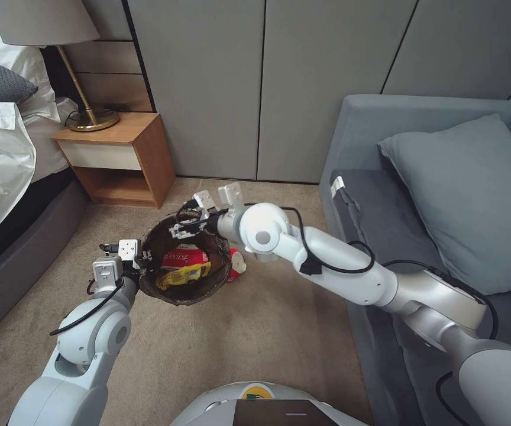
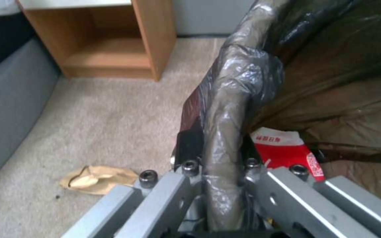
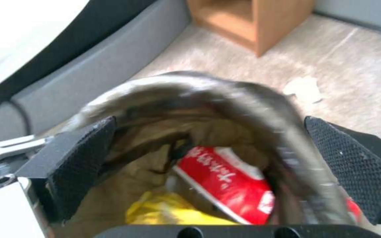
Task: Pick up the trash bin, then pick up the garbage from the floor and place it into the trash bin.
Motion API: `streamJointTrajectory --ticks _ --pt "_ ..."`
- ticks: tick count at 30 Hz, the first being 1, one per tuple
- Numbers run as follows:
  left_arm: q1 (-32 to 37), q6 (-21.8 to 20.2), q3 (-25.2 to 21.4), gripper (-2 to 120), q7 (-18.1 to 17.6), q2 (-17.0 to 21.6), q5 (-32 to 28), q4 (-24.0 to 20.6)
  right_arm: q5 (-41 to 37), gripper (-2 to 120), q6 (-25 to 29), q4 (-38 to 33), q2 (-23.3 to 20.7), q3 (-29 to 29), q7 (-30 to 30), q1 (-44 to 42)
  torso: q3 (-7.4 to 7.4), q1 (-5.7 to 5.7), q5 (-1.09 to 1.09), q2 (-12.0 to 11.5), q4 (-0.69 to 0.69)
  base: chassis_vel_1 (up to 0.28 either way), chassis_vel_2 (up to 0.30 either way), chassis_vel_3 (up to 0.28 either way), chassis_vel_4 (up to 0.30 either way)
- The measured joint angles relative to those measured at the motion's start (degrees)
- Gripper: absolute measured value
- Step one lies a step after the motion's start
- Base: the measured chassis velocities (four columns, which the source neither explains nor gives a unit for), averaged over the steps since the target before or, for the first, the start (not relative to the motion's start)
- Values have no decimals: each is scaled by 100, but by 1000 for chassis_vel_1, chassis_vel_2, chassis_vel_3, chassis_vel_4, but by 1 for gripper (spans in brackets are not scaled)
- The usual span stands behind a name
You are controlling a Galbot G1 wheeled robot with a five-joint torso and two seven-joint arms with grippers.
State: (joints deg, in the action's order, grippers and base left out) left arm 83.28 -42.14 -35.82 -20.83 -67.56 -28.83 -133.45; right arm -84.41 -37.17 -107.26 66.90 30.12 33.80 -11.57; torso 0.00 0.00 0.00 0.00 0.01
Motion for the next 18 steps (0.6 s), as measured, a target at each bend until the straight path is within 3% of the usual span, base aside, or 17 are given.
streamJointTrajectory --ticks 9,13,16,18 --pt "157 0 -44 0 -142 129 -171 -493 224 100 76 -595 -1055 -935 -122 -404 0 0 1 0 -4 0 0 0 0" --pt "220 0 -22 0 -180 137 -178 -664 629 100 250 -844 -1424 -1566 -377 -1003 0 0 2 0 -1 0 0 0 0" --pt "245 0 -32 0 -198 163 -174 -778 1120 100 476 -1202 -1736 -2680 -675 -2070 -1 0 2 0 -2 0 0 0 0" --pt "251 0 -37 0 -198 168 -174 -790 1226 100 522 -1256 -1771 -2840 -718 -2246 -1 0 0 0 -2 0 0 0 0"
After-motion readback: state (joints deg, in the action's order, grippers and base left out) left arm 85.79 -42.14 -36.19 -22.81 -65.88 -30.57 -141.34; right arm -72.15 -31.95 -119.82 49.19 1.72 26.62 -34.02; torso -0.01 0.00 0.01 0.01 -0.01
